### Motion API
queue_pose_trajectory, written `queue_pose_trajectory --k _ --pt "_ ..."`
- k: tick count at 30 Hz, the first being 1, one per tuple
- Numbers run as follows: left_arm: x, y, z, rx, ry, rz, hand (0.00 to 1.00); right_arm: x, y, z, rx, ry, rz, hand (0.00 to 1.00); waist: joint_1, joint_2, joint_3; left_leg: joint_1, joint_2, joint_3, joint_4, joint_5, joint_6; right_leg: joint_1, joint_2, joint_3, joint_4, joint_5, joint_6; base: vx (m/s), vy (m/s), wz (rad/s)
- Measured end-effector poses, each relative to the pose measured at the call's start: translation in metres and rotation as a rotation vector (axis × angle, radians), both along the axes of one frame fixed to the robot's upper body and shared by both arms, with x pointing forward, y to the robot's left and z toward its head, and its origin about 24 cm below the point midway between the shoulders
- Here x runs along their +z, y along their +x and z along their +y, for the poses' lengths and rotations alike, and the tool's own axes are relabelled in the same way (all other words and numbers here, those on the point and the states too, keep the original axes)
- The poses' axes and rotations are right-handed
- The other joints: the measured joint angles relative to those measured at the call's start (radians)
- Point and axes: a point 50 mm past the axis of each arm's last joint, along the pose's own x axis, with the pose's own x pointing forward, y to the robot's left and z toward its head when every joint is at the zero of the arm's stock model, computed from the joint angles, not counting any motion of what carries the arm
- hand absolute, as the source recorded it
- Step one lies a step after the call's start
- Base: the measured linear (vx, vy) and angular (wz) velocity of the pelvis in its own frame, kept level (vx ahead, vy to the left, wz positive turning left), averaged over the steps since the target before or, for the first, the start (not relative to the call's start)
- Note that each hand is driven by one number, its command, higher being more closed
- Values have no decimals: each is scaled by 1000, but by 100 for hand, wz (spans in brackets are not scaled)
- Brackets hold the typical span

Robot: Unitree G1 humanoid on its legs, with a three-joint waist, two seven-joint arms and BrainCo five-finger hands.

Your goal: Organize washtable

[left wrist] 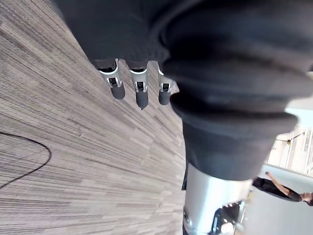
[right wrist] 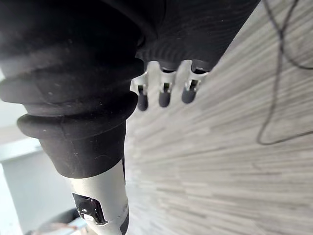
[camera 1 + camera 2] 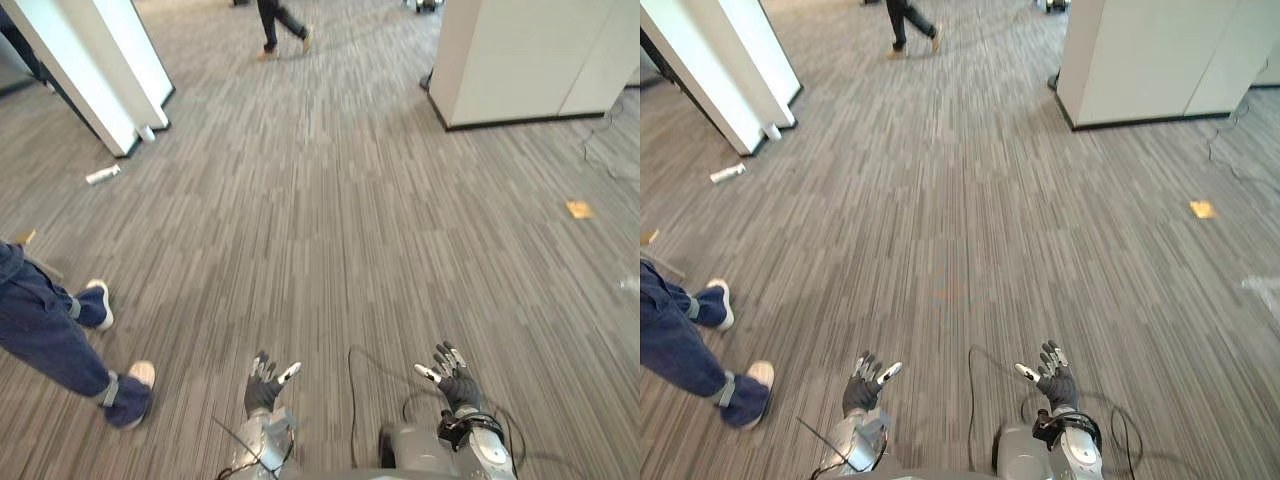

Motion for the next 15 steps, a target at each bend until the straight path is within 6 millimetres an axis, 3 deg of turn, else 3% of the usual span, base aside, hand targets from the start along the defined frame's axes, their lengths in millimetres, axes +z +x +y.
queue_pose_trajectory --k 1,2,3,4,5,6,7,8,9,10,11,12,13,14,15 --pt "2 -2 3 15 4 -5 0 0 1 2 10 3 -3 0 3 -2 1 -31 -42 -9 -273 28 -42 38 0 1 -13 -24 17 651 -39 -5" --pt "4 -4 5 21 18 -11 0 0 0 3 14 4 1 0 7 -2 1 -30 -69 -17 -499 77 -121 71 1 3 -22 -46 31 839 13 -14" --pt "9 -7 7 31 40 -20 0 -2 -4 3 14 3 14 0 9 1 3 -36 -71 -10 -663 110 -174 124 10 11 -48 -70 54 721 67 -25" --pt "10 -10 7 40 46 -21 0 -3 -4 3 14 3 18 0 11 1 2 -51 -67 15 -669 110 -173 152 10 17 -58 -82 71 726 145 -39" --pt "11 -16 9 41 63 -13 0 -6 -8 3 11 2 32 0 16 2 0 -60 -56 78 -651 113 -167 212 2 27 -59 -106 112 738 228 -69" --pt "9 -23 13 62 77 6 0 -10 -10 5 15 8 53 0 36 -18 -14 -57 -57 77 -574 202 -85 231 -34 54 -11 -136 155 894 317 -77" --pt "8 -27 14 77 78 20 0 -12 -11 8 26 11 62 0 40 -26 -30 -67 -59 72 -522 209 -68 213 -58 70 40 -145 159 910 384 -91" --pt "8 -33 19 108 87 28 0 -14 -10 14 55 14 73 0 43 -46 -59 -104 -63 53 -400 173 -14 135 -99 91 208 -150 154 763 344 -73" --pt "11 -34 28 147 107 20 0 -15 -8 23 79 26 74 0 46 -82 -77 -109 -79 73 -295 98 30 55 -159 105 402 -139 150 798 358 -55" --pt "13 -32 31 160 115 13 0 -16 -7 25 81 30 76 0 44 -104 -79 -103 -87 91 -252 53 37 24 -188 111 487 -108 154 794 336 -16" --pt "15 -25 37 163 136 -2 0 -17 -2 33 83 52 76 0 36 -126 -79 -84 -109 89 -193 -42 45 -28 -229 109 631 25 188 778 321 11" --pt "17 -19 37 158 140 -15 0 -17 0 36 83 63 74 0 34 -133 -76 -60 -122 88 -187 -80 49 -53 -244 110 694 127 192 721 288 13" --pt "22 -8 36 136 147 -46 0 -17 3 41 86 74 75 0 34 -123 -66 11 -144 83 -200 -129 48 -108 -272 101 828 168 155 697 224 1" --pt "25 1 34 108 153 -70 0 -14 9 42 93 76 56 0 27 -110 -57 108 -159 83 -244 -166 38 -171 -290 40 951 46 78 690 194 -7" --pt "26 4 32 93 154 -80 0 -13 11 42 94 74 48 0 21 -100 -53 166 -167 83 -283 -174 29 -199 -293 0 969 -1 57 848 180 -17"
